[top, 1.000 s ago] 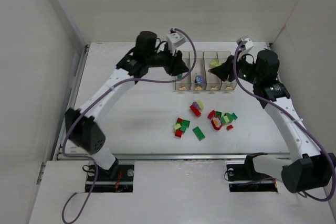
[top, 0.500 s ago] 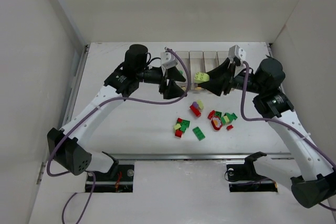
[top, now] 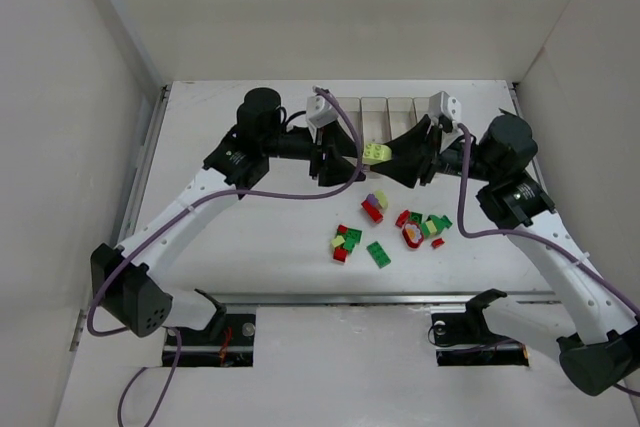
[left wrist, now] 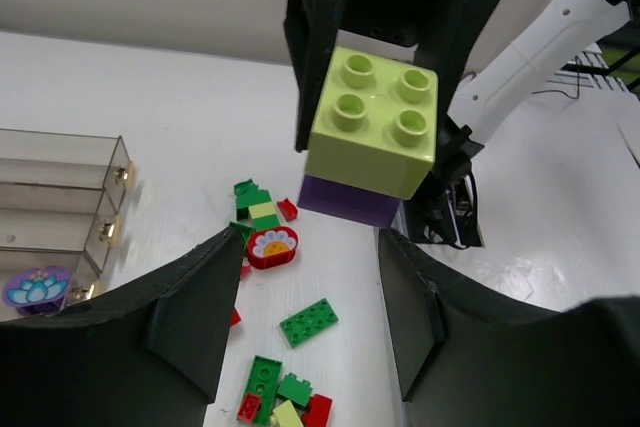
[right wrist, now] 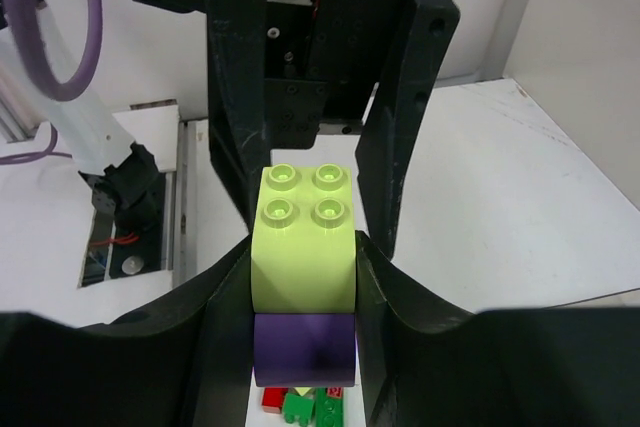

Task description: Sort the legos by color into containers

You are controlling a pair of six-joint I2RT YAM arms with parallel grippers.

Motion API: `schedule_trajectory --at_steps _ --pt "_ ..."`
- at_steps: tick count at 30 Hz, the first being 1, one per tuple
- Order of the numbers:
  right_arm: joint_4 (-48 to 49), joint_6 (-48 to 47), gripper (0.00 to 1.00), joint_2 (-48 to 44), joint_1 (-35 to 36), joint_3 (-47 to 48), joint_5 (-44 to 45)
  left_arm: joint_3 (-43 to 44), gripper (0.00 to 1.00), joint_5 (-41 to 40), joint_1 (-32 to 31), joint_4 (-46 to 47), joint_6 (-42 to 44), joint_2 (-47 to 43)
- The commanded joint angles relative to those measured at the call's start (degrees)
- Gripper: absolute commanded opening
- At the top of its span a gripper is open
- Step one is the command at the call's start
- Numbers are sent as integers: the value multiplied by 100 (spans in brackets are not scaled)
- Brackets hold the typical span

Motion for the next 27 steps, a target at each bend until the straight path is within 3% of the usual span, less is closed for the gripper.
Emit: schedule_trajectory --at_steps 1,8,15,21,27 --pt "368 -20 0 -98 87 8 -7 -116 53 42 -210 385 42 -355" --pt "368 -73 0 -98 87 -106 124 43 54 -63 -210 385 166 -356" --pt "368 -126 0 -212 87 -290 125 -10 42 -116 -210 262 395 -461" --pt "368 -178 0 -212 87 -291 248 -62 38 34 -210 368 149 -461" --pt "368 -178 0 -212 87 -291 248 -256 43 34 -210 306 148 -461"
